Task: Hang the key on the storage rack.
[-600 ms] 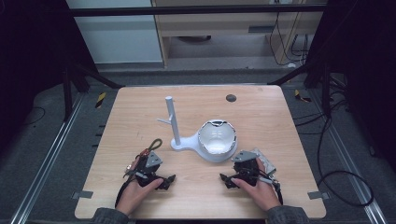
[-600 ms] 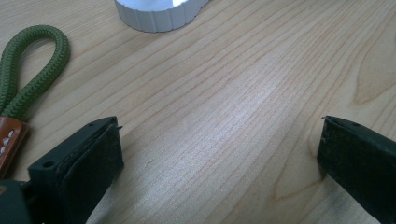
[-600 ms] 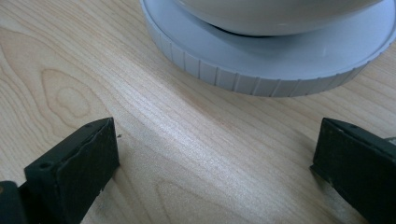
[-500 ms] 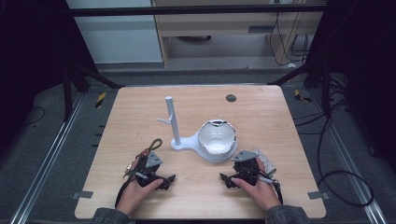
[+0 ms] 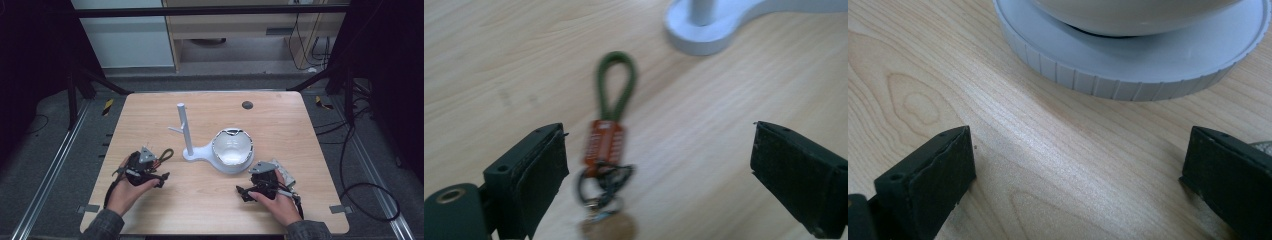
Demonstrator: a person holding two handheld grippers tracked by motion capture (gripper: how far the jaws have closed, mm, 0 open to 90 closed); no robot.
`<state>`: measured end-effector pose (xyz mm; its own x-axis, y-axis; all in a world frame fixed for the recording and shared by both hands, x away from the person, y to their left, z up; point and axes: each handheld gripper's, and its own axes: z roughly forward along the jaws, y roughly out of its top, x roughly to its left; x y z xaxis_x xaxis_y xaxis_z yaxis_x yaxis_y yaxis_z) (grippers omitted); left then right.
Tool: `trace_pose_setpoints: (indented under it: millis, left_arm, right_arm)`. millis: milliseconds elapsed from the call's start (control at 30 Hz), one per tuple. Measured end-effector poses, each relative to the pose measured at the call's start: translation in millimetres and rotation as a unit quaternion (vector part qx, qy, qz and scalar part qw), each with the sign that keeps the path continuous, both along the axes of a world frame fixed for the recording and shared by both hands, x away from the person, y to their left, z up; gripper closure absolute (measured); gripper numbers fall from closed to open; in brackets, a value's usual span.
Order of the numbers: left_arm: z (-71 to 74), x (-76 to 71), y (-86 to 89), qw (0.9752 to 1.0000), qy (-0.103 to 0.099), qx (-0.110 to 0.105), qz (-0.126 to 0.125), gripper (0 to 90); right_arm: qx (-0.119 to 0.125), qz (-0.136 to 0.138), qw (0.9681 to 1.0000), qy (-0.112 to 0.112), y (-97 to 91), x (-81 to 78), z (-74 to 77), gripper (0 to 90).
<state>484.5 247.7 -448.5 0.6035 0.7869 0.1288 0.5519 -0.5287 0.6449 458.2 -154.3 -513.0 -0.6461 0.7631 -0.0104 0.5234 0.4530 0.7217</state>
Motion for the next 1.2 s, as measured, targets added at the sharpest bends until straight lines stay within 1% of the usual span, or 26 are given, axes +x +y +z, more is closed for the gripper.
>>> trace_pose_setpoints:
  millis: [33,67,100,133,167,200,233,267,333,367,400,433,533,600,633,667,733,767,800,833,1000,1033,1067,1133,1200]
  left_arm:
    - [0.0,0.0,0.0,1.0000,0.000,0.000,0.000,8.3]
    - [2.7,5.4,4.7,1.0000,0.002,0.005,0.004,8.3]
    - [4.8,10.6,8.8,0.9999,0.004,0.011,0.009,11.3]
    - [6.7,15.9,12.9,0.9997,0.009,0.015,0.013,11.3]
    - [8.1,24.4,18.5,0.9995,0.023,0.014,0.017,16.5]
    - [8.1,24.4,18.5,0.9995,0.023,0.014,0.017,17.9]
    - [7.8,32.4,21.4,0.9990,0.040,0.015,0.016,21.6]
    - [7.8,32.4,21.4,0.9990,0.040,0.015,0.016,24.0]
    - [5.4,38.9,20.1,0.9981,0.059,0.016,0.008,25.0]
    - [3.5,41.3,18.0,0.9976,0.066,0.018,0.000,26.1]
    - [2.3,42.6,16.7,0.9973,0.070,0.019,-0.007,30.2]
    - [-0.2,44.4,14.5,0.9967,0.077,0.021,-0.014,31.7]
    - [-4.1,47.2,11.7,0.9952,0.087,0.038,-0.024,37.3]
    - [-6.4,49.0,10.2,0.9943,0.095,0.041,-0.025,42.8]
    - [-8.8,51.2,8.7,0.9929,0.104,0.050,-0.029,43.7]
    - [-8.8,51.2,8.7,0.9929,0.104,0.050,-0.029,45.7]
    - [-11.2,54.5,8.4,0.9910,0.113,0.064,-0.032,47.3]
    - [-11.9,57.2,9.3,0.9901,0.122,0.061,-0.034,51.5]
    - [-11.9,57.2,9.3,0.9901,0.122,0.061,-0.034,52.1]
    - [-11.5,59.3,9.6,0.9891,0.128,0.062,-0.040,53.3]
    - [-10.6,63.3,8.2,0.9881,0.134,0.065,-0.040,55.9]
    - [-10.2,65.1,7.1,0.9865,0.143,0.067,-0.045,56.9]
    - [-10.2,65.1,7.1,0.9865,0.143,0.067,-0.045,57.5]
    - [-10.2,66.3,6.1,0.9849,0.148,0.073,-0.051,57.5]
    - [-10.6,67.0,5.0,0.9842,0.150,0.080,-0.047,58.3]
  right_arm:
    - [0.000,0.000,1.0000,0.000,0.0,0.0,0.0,0.5]
    - [-0.001,0.000,1.0000,0.000,-0.2,-0.4,0.1,0.5]
    - [0.001,-0.001,1.0000,0.000,-0.3,-1.0,-0.1,0.5]
    - [0.001,-0.001,1.0000,0.000,-0.3,-1.0,-0.1,0.5]
    - [0.001,-0.002,1.0000,0.000,-0.5,-1.3,0.0,0.5]
    - [0.001,-0.002,1.0000,0.000,-0.5,-1.3,0.0,0.5]
    - [0.001,-0.002,1.0000,0.000,-0.4,-1.3,-0.1,0.5]
    - [0.001,-0.002,1.0000,0.000,-0.4,-1.3,-0.1,0.5]
    - [0.001,-0.002,1.0000,0.000,-0.5,-1.3,-0.1,0.5]
    - [0.001,-0.003,1.0000,0.000,-0.5,-1.4,-0.1,0.5]
    - [0.000,-0.004,1.0000,0.000,-0.5,-1.7,0.0,0.5]
    - [0.000,-0.004,1.0000,0.000,-0.5,-1.8,0.0,0.5]
    - [0.001,-0.004,1.0000,0.000,-0.7,-2.4,-0.1,0.5]
    - [0.001,-0.004,1.0000,0.000,-0.8,-2.5,0.0,0.5]
    - [0.001,-0.004,1.0000,0.000,-0.8,-2.5,0.0,0.5]
    - [0.001,-0.004,1.0000,0.000,-0.8,-2.5,0.0,0.5]
    - [0.001,-0.003,1.0000,0.000,-0.8,-2.5,-0.1,0.5]
    - [0.001,-0.003,1.0000,0.000,-0.9,-2.6,-0.1,0.5]
    - [0.001,-0.003,1.0000,0.000,-1.0,-2.7,-0.1,0.5]
    - [0.001,-0.003,1.0000,0.000,-1.0,-2.8,-0.1,0.5]
    - [0.001,-0.003,1.0000,0.000,-1.0,-2.8,-0.1,0.5]
    - [0.001,-0.003,1.0000,0.000,-1.0,-2.8,-0.1,0.5]
    - [0.001,-0.003,1.0000,0.000,-1.0,-2.8,-0.1,0.5]
    - [0.001,-0.003,1.0000,0.000,-1.0,-3.0,-0.1,0.5]
    - [0.001,-0.003,1.0000,0.001,-1.0,-3.0,-0.1,0.5]
